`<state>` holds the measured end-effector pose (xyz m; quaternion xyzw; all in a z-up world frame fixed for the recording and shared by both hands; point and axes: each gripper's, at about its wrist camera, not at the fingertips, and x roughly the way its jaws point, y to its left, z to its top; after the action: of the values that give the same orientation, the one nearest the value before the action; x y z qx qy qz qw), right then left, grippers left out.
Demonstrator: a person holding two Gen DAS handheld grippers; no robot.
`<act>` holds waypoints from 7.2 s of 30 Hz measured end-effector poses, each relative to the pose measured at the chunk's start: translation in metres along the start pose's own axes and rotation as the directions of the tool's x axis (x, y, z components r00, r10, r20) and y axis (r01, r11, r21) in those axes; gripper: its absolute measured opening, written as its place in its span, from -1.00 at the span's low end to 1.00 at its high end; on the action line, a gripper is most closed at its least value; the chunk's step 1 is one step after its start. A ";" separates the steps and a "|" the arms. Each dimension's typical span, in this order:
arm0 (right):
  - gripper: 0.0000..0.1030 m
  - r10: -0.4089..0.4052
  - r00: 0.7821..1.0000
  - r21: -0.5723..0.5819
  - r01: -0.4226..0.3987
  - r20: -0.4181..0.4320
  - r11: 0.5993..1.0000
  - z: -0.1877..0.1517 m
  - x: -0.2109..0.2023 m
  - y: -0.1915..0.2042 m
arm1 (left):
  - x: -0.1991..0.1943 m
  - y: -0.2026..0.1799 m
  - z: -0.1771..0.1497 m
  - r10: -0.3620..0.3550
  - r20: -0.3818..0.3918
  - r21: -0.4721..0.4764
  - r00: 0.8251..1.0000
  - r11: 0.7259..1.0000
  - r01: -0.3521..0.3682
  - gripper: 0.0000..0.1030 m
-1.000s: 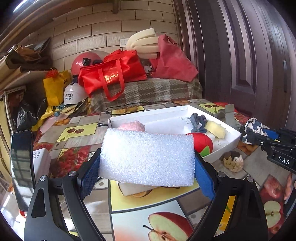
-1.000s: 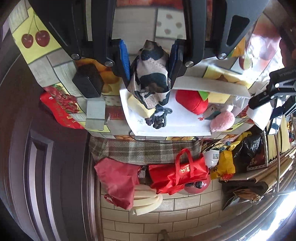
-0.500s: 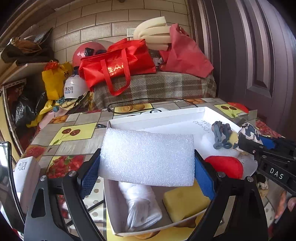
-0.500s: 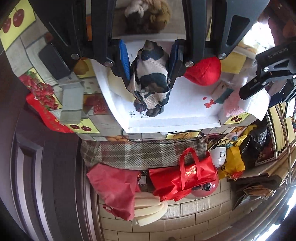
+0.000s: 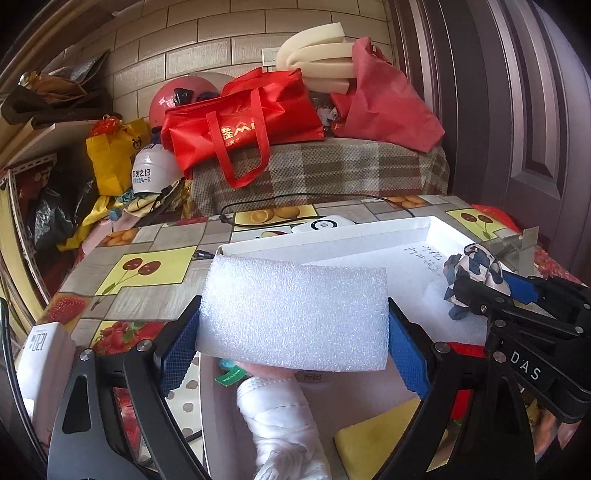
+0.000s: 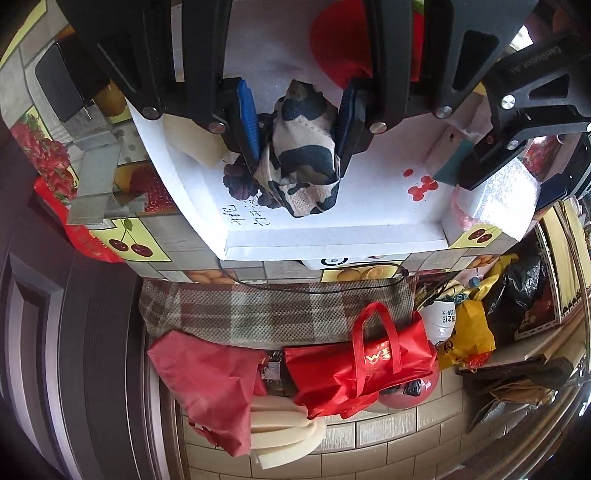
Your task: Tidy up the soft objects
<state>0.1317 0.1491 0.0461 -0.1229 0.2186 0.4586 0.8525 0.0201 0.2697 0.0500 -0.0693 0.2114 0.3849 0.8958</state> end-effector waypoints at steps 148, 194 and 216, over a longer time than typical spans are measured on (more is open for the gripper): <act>-0.26 0.039 0.996 -0.061 -0.033 0.085 0.998 -0.077 -0.140 0.008 | -0.137 -0.002 -0.063 -0.058 0.046 0.044 0.997 0.997 0.056 0.44; 1.00 -0.001 0.998 0.076 -0.004 0.066 0.997 0.008 0.003 -0.006 | 0.006 0.026 -0.001 0.088 -0.049 -0.124 0.995 0.988 -0.094 0.99; 1.00 -0.093 0.990 0.042 0.089 0.107 0.995 -0.029 -0.064 -0.006 | -0.071 0.015 -0.026 0.035 0.105 -0.081 0.994 0.996 -0.027 1.00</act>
<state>0.0980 0.0877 0.0516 -0.0919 0.1745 0.4210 0.8854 -0.0427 0.2252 0.0579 -0.0810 0.1489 0.4100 0.8962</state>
